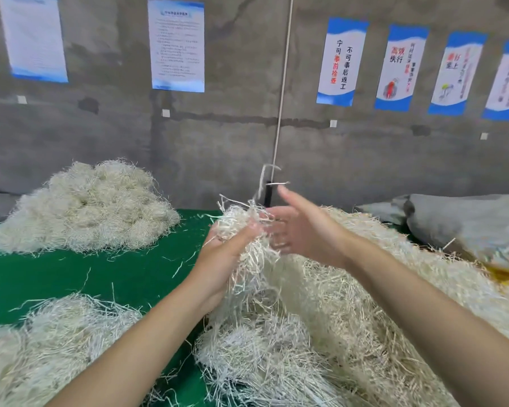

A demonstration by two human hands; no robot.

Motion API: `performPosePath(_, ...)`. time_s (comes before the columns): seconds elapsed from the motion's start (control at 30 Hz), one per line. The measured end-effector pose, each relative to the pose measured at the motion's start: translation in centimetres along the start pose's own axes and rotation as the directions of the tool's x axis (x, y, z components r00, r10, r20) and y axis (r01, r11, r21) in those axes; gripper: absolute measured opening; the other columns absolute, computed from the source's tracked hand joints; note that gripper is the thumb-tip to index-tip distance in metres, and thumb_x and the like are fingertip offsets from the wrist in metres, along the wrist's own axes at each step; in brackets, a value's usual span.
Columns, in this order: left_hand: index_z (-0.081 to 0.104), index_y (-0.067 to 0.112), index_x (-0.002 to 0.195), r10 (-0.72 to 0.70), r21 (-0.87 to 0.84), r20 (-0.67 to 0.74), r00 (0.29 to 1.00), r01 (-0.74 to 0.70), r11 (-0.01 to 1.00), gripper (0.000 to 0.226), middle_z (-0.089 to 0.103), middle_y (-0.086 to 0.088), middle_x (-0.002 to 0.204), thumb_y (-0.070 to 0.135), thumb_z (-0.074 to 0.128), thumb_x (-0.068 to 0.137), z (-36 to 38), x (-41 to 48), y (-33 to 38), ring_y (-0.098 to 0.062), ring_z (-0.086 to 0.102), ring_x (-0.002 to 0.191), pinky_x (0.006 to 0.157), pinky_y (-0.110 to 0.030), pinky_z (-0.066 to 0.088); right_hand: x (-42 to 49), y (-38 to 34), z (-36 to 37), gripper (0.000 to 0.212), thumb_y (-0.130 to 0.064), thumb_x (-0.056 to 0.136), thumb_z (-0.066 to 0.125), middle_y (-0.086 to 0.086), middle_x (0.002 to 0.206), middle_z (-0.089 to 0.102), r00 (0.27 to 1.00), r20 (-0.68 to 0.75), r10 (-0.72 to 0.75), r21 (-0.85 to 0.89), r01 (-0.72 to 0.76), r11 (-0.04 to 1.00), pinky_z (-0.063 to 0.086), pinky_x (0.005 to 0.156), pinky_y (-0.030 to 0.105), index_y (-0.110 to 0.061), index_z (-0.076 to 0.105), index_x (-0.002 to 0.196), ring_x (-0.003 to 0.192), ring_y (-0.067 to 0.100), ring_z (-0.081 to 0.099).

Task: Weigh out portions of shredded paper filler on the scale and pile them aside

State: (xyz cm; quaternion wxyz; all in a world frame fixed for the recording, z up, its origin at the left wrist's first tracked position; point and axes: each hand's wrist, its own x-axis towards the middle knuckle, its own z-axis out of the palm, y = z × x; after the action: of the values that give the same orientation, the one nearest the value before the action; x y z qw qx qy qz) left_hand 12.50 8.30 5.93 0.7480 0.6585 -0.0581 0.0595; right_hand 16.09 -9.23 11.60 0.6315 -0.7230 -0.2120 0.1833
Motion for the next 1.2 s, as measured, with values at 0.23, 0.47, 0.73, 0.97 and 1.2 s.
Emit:
performPosePath(0.23,0.019,0.031,0.154,-0.03,0.104,-0.176,0.984,0.049,0.993,0.101,0.043,-0.001,0.15,0.035,0.082,0.075,-0.5,1.0,-1.4,-0.016,0.053,0.119,0.085,-0.026,0.046,-1.0,3.2,0.0,0.023,-0.039,0.096,0.058,-0.009,0.106,0.072,0.862,-0.399,-0.313,-0.359,0.167,0.918,0.056,0.081,0.03,-0.026,0.066,0.113,0.092,0.008,0.071)
performPosePath(0.47,0.046,0.018,0.143,-0.302,-0.139,-0.001,0.953,0.299,0.944,0.074,0.061,-0.013,0.132,0.039,0.075,0.078,-1.6,0.5,-1.1,-0.024,0.064,0.115,0.095,-0.049,0.052,0.3,12.5,1.3,0.087,-0.062,0.083,0.058,-0.005,0.151,0.039,0.973,-0.187,-0.139,-0.79,-0.065,0.61,0.049,0.101,0.03,-0.029,0.021,0.154,0.115,0.001,0.051)
performPosePath(0.73,0.048,0.028,0.141,-0.267,0.323,0.025,0.963,0.245,0.914,0.082,0.034,0.0,0.154,0.058,0.073,0.069,-5.2,-0.7,-1.0,-0.025,0.034,0.141,0.114,-0.046,0.025,-0.1,16.9,-6.4,0.04,-0.008,0.099,0.048,0.007,0.144,0.051,0.761,-0.631,-0.153,-0.57,-0.321,0.756,0.041,0.04,0.02,-0.023,0.054,0.136,0.044,0.005,0.047)
performPosePath(0.97,0.041,0.033,0.145,-0.338,0.429,0.022,0.941,0.297,0.853,0.095,0.029,0.001,0.158,0.064,0.077,0.062,-5.2,-1.5,-2.2,-0.024,0.032,0.141,0.114,-0.051,0.024,-0.1,15.1,-9.7,0.048,0.0,0.094,0.044,0.013,0.133,0.058,0.737,-0.675,-0.022,-0.601,-0.533,0.596,0.047,0.053,0.023,-0.012,0.05,0.141,0.083,0.016,0.057)
performPosePath(1.2,0.034,0.024,0.149,-0.29,0.68,0.055,0.956,0.177,0.712,0.111,0.026,0.003,0.159,0.074,0.072,0.058,-6.7,-2.7,-1.6,-0.02,0.043,0.133,0.109,-0.04,0.035,-0.1,13.7,-9.6,0.041,-0.001,0.096,0.045,0.006,0.142,0.052,0.716,-0.694,0.074,-0.597,-0.63,0.498,0.055,0.076,0.024,-0.005,0.056,0.136,0.105,0.019,0.063)
